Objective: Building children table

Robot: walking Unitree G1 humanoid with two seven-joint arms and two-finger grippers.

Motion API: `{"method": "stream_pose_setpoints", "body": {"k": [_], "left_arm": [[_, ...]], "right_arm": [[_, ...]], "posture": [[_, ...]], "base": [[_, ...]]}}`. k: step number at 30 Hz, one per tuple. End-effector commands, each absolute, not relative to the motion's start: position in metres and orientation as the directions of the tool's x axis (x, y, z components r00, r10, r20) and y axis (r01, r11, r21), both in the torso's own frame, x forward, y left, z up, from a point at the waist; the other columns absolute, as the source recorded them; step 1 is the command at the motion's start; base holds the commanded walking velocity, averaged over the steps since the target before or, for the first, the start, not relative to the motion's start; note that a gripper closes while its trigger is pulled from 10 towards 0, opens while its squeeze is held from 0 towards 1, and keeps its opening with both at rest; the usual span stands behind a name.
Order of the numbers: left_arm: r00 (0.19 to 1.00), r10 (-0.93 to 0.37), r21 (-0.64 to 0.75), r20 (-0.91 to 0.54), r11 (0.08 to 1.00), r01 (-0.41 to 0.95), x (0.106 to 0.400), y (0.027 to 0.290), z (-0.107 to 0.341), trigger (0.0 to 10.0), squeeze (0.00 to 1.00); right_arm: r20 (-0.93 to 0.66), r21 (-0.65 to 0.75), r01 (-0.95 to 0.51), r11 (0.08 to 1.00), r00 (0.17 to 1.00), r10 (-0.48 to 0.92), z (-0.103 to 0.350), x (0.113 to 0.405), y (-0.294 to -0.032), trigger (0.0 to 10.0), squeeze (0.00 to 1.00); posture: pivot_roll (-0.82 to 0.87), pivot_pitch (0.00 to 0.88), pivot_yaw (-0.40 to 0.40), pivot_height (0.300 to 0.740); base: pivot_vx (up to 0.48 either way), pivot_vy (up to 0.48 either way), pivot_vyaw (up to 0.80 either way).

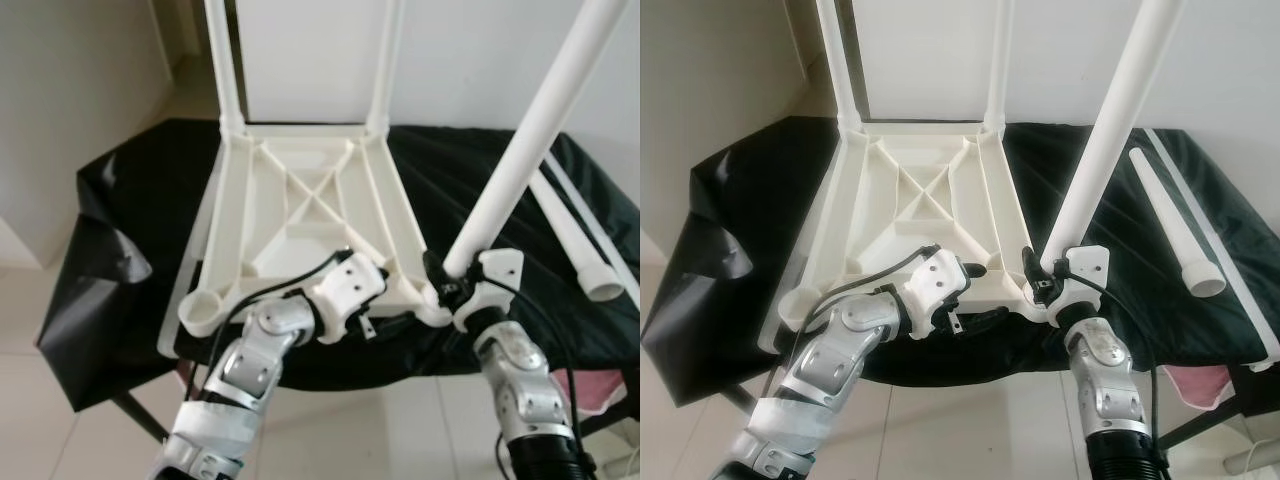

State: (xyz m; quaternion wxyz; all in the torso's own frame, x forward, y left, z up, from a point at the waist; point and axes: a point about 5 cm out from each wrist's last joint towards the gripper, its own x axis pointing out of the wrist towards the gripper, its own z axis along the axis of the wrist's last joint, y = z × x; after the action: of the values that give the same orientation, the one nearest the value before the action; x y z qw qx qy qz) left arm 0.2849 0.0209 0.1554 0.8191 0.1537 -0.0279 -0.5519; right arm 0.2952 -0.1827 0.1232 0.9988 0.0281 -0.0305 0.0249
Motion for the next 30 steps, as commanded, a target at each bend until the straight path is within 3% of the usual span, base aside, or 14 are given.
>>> {"method": "stream_pose_setpoints", "body": {"k": [1, 8, 12, 25, 26, 30], "left_arm": [[0.49, -0.865, 0.29, -0.11, 0.443, 0.848, 0.291, 0.024, 0.154, 10.0, 0.0], [0.5, -0.86, 0.29, -0.105, 0.454, 0.842, 0.291, 0.027, 0.155, 10.0, 0.0], [0.5, -0.86, 0.29, -0.104, 0.455, 0.842, 0.291, 0.027, 0.156, 10.0, 0.0], [0.495, -0.863, 0.296, -0.097, 0.45, 0.842, 0.294, 0.027, 0.16, 10.0, 0.0], [0.494, -0.864, 0.297, -0.096, 0.449, 0.843, 0.293, 0.027, 0.16, 10.0, 0.0], [0.491, -0.866, 0.296, -0.093, 0.447, 0.844, 0.293, 0.026, 0.161, 10.0, 0.0]], "right_arm": [[-0.098, 0.087, 0.073, 0.994, 0.993, -0.064, 0.094, 0.287, -0.19, 10.0, 0.0], [-0.138, 0.125, 0.357, 0.926, 0.93, -0.341, 0.089, 0.279, -0.182, 10.0, 0.0], [-0.141, 0.166, 0.409, 0.897, 0.91, -0.389, 0.091, 0.279, -0.174, 10.0, 0.0], [0.012, 0.241, 0.3, 0.923, 0.95, -0.312, 0.117, 0.282, -0.163, 10.0, 0.0], [0.044, 0.238, 0.276, 0.931, 0.955, -0.294, 0.121, 0.282, -0.163, 10.0, 1.0], [0.109, 0.239, 0.193, 0.952, 0.968, -0.224, 0.128, 0.282, -0.165, 10.0, 1.0]], "posture": [[-0.07, 0.022, -0.03, 0.74], [-0.06, 0.013, -0.035, 0.74], [-0.06, 0.007, -0.033, 0.74], [-0.06, 0.0, -0.023, 0.74], [-0.06, 0.0, -0.022, 0.74], [-0.06, 0.002, -0.02, 0.74]], "base": [[0.0, 0.0, 0.0], [0.0, 0.0, 0.0], [0.0, 0.0, 0.0], [0.0, 0.0, 0.0], [0.0, 0.0, 0.0], [0.0, 0.0, 0.0]]}}
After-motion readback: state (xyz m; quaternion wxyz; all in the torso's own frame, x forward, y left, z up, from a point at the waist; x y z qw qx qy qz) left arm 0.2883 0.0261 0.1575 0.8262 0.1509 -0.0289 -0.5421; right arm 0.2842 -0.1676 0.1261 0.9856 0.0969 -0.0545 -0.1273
